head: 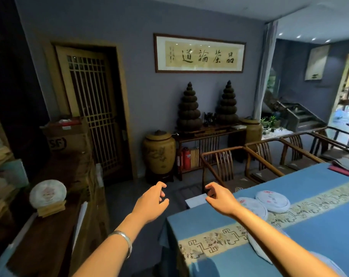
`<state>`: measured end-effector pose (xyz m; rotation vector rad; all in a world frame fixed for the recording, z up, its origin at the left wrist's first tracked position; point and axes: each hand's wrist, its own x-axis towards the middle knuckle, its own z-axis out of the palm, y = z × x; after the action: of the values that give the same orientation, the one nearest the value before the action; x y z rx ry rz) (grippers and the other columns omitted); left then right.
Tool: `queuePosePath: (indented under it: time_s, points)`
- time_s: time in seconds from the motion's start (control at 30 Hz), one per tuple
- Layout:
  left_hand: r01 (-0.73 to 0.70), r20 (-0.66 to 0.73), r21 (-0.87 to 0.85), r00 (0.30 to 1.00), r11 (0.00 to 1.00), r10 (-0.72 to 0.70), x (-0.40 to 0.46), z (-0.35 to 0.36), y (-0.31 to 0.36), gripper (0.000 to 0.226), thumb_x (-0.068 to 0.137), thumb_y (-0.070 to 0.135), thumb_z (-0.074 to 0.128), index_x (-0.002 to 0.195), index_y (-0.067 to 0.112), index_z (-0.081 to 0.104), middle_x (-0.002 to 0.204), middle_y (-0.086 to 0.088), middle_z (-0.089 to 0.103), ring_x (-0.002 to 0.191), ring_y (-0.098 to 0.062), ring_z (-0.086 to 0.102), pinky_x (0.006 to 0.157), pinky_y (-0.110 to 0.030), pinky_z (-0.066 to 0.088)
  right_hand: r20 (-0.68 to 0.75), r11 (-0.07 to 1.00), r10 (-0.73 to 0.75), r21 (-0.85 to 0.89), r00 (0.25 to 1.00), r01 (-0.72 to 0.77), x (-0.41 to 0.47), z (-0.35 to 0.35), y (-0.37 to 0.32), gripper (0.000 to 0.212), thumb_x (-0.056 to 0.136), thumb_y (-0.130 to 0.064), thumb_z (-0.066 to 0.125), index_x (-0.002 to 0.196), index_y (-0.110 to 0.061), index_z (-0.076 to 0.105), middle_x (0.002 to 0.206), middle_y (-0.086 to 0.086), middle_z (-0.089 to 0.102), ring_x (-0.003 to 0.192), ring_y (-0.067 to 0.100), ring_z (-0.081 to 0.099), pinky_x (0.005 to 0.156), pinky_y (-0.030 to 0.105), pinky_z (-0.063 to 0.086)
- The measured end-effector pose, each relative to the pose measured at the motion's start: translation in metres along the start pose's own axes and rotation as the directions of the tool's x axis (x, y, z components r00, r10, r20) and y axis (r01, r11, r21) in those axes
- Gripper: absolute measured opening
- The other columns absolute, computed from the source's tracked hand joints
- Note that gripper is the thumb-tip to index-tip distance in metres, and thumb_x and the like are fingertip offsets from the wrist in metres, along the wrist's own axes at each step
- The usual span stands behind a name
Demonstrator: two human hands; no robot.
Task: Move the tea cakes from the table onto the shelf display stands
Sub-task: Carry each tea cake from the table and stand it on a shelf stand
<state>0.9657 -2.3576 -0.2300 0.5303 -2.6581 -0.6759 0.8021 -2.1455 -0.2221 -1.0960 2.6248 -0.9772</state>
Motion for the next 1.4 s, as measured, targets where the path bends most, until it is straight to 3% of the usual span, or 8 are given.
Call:
queuePosePath:
  time_s: [0.17, 0.4, 0.67, 0.77, 0.87, 0.97, 1.23, 1.4]
  points:
    - [-0.025, 0.082, -0.032, 0.996, 0.999, 0.028, 0.077, 0.021, -0.026, 0.047, 0.092, 0.036, 0.059, 0.134, 0.031, 0.041, 0.1, 0.017, 0.052, 0.085, -0.002, 0.056, 0.072, -0.024, 0.048, -0.052, 0.992, 0.104, 0.072, 0.993, -0.101, 0.049, 0.019, 0.017, 0.037, 0.093, -0.021, 0.062, 0.128, -0.013, 0.055, 0.108, 0.002, 0.065, 0.101, 0.019, 0.062, 0.086, 0.027, 0.045]
    - [-0.102, 0.262, -0.125, 0.956, 0.987, 0.132, 0.173, 0.09, -0.001, 0.048, 0.09, 0.03, 0.059, 0.135, 0.027, 0.043, 0.108, 0.01, 0.055, 0.087, -0.01, 0.058, 0.086, -0.036, 0.053, -0.116, 0.947, 0.321, 0.061, 0.94, -0.316, 0.086, 0.003, 0.088, 0.038, 0.092, -0.017, 0.059, 0.13, -0.012, 0.053, 0.11, 0.005, 0.064, 0.095, 0.019, 0.062, 0.082, 0.028, 0.045]
    - [-0.168, 0.387, -0.188, 0.893, 0.968, 0.23, 0.296, 0.176, 0.049, 0.043, 0.093, 0.03, 0.057, 0.134, 0.025, 0.044, 0.105, 0.008, 0.057, 0.084, -0.01, 0.058, 0.077, -0.031, 0.05, -0.221, 0.881, 0.473, 0.152, 0.853, -0.449, 0.15, -0.036, 0.184, 0.039, 0.093, -0.017, 0.059, 0.131, -0.012, 0.051, 0.113, 0.007, 0.063, 0.097, 0.021, 0.063, 0.083, 0.034, 0.053]
    - [-0.178, 0.438, -0.189, 0.865, 0.966, 0.245, 0.336, 0.21, 0.069, 0.044, 0.092, 0.033, 0.059, 0.133, 0.025, 0.045, 0.102, 0.01, 0.058, 0.091, -0.014, 0.06, 0.08, -0.033, 0.051, -0.249, 0.835, 0.55, 0.179, 0.797, -0.52, 0.164, -0.046, 0.222, 0.04, 0.093, -0.017, 0.06, 0.131, -0.011, 0.051, 0.115, 0.009, 0.065, 0.101, 0.023, 0.062, 0.09, 0.036, 0.051]
    - [-0.173, 0.493, -0.227, 0.828, 0.958, 0.266, 0.368, 0.25, 0.088, 0.047, 0.09, 0.032, 0.062, 0.133, 0.021, 0.046, 0.1, 0.007, 0.061, 0.095, -0.018, 0.063, 0.086, -0.036, 0.053, -0.272, 0.781, 0.625, 0.214, 0.732, -0.587, 0.173, -0.054, 0.259, 0.039, 0.092, -0.018, 0.061, 0.13, -0.012, 0.052, 0.115, 0.009, 0.066, 0.098, 0.02, 0.061, 0.083, 0.028, 0.046]
    - [-0.155, 0.559, -0.263, 0.78, 0.952, 0.281, 0.393, 0.294, 0.101, 0.047, 0.09, 0.031, 0.065, 0.131, 0.018, 0.047, 0.097, 0.006, 0.062, 0.094, -0.02, 0.063, 0.085, -0.036, 0.053, -0.282, 0.721, 0.693, 0.235, 0.664, -0.652, 0.178, -0.057, 0.291, 0.04, 0.092, -0.017, 0.061, 0.13, -0.012, 0.052, 0.116, 0.01, 0.066, 0.1, 0.022, 0.062, 0.085, 0.029, 0.047]
    - [-0.102, 0.698, -0.315, 0.649, 0.944, 0.303, 0.461, 0.409, 0.131, 0.046, 0.095, 0.026, 0.061, 0.136, 0.012, 0.044, 0.118, -0.008, 0.063, 0.108, -0.023, 0.059, 0.086, -0.027, 0.042, -0.304, 0.543, 0.833, 0.288, 0.462, -0.789, 0.195, -0.06, 0.379, 0.043, 0.092, -0.019, 0.062, 0.132, -0.009, 0.05, 0.119, 0.014, 0.067, 0.109, 0.028, 0.062, 0.083, 0.028, 0.042]
    - [-0.022, 0.766, -0.281, 0.597, 0.96, 0.238, 0.496, 0.482, 0.129, 0.043, 0.097, 0.024, 0.059, 0.135, 0.009, 0.045, 0.124, -0.015, 0.06, 0.107, -0.029, 0.06, 0.088, -0.035, 0.048, -0.284, 0.443, 0.885, 0.273, 0.369, -0.854, 0.205, -0.046, 0.433, 0.046, 0.094, -0.025, 0.062, 0.134, -0.007, 0.049, 0.12, 0.015, 0.067, 0.111, 0.03, 0.062, 0.08, 0.028, 0.039]
